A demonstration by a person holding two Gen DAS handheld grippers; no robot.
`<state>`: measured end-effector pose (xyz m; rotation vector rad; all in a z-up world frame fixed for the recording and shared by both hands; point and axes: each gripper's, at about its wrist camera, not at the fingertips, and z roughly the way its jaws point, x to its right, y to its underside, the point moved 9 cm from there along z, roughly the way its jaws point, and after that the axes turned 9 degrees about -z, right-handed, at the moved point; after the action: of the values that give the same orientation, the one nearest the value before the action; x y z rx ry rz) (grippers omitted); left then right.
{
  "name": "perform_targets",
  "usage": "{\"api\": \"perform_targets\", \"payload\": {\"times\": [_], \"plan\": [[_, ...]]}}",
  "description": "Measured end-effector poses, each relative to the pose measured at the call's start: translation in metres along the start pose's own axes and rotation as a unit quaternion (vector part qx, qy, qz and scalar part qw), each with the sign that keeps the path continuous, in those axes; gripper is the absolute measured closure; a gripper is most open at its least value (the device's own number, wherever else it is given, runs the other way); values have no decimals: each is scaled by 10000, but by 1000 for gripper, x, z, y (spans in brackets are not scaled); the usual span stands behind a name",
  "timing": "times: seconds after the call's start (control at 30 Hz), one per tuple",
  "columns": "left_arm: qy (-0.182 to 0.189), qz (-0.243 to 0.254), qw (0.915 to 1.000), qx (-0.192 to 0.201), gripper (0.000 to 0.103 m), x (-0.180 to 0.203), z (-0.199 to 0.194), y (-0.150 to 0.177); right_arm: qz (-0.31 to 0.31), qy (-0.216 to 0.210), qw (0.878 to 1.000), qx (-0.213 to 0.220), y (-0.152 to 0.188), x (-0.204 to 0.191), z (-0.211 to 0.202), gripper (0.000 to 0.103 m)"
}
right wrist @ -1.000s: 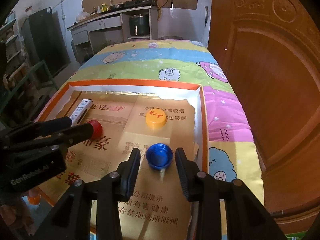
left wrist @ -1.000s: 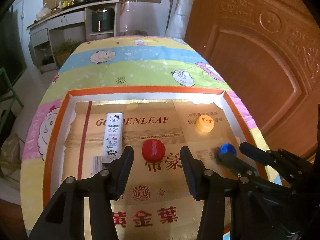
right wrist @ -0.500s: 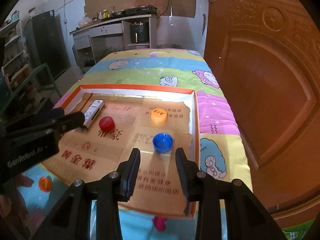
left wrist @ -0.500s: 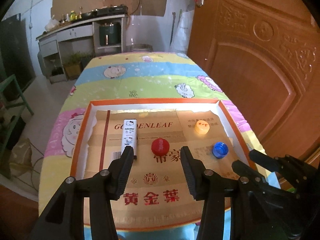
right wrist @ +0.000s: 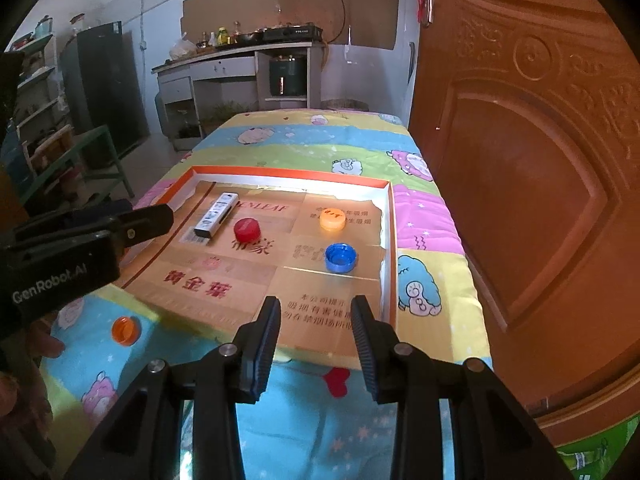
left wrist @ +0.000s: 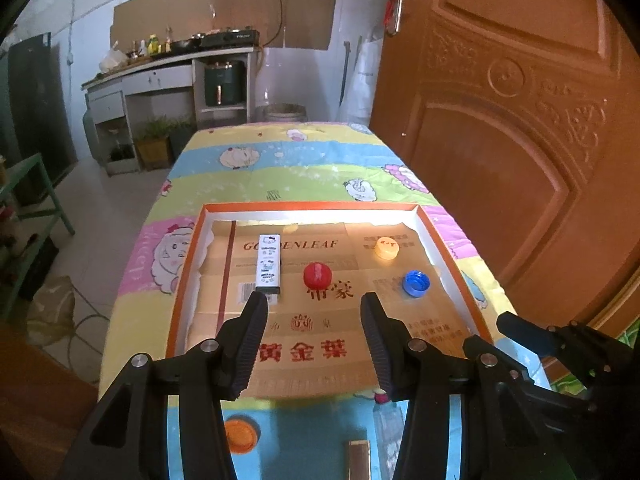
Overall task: Organize rigid objects
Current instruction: 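Withdraw both tools from the lid toward the remaining items on the table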
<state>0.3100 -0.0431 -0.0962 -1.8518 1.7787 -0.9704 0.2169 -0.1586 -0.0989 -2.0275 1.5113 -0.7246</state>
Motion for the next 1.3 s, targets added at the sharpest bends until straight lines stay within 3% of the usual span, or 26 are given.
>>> {"api": "perform_targets", "payload": {"times": [0.8,1.3], "plan": [[136,-116,9992,344,53,-18,-111,46,-181,93,9993,303,29,-30,-79,67],[142,-66,9994,319,53,-28,-134,86,-297,47,9989,349,54,-45,-102,67]]}}
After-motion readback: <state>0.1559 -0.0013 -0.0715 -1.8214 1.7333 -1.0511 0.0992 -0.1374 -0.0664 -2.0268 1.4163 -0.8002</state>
